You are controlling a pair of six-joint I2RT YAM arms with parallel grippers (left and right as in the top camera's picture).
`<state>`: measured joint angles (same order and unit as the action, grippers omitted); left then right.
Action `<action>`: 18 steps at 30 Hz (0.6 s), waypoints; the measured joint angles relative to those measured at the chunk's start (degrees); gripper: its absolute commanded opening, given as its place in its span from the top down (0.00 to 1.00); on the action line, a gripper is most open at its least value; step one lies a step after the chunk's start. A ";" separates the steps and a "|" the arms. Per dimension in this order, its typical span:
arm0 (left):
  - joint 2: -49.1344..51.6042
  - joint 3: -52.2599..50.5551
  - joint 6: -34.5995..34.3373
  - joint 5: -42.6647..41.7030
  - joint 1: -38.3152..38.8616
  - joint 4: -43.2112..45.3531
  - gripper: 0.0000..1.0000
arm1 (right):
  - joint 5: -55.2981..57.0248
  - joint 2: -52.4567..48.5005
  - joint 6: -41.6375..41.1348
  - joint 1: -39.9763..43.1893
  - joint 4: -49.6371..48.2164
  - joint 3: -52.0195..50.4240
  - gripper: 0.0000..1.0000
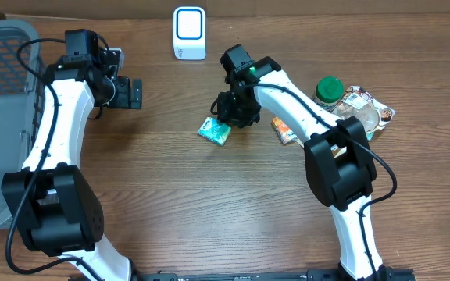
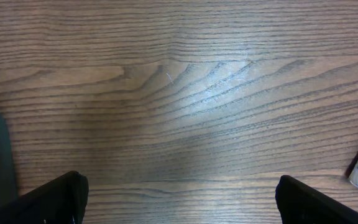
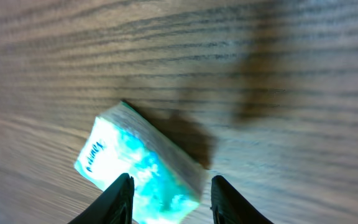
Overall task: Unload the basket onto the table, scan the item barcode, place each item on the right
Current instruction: 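Close the right gripper on the teal tissue pack, then lift the teal pack and carry it toward the scanner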
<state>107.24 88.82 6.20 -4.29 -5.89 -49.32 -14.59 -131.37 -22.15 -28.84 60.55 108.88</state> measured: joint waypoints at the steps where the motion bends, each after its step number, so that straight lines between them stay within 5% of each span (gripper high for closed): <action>1: 0.00 0.00 0.00 0.00 0.00 0.00 0.01 | 0.02 0.00 1.84 0.26 0.07 0.02 0.62; 8: 0.00 0.00 0.00 0.00 0.00 0.00 0.00 | -0.46 0.00 11.61 1.88 0.96 0.02 0.71; 18: 0.00 0.00 0.00 -0.02 0.00 0.00 0.00 | -4.28 -0.07 14.27 2.03 1.90 0.02 0.71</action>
<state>107.24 88.82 6.20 -4.32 -5.89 -49.32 -18.87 -131.44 -7.88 -26.81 62.46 108.90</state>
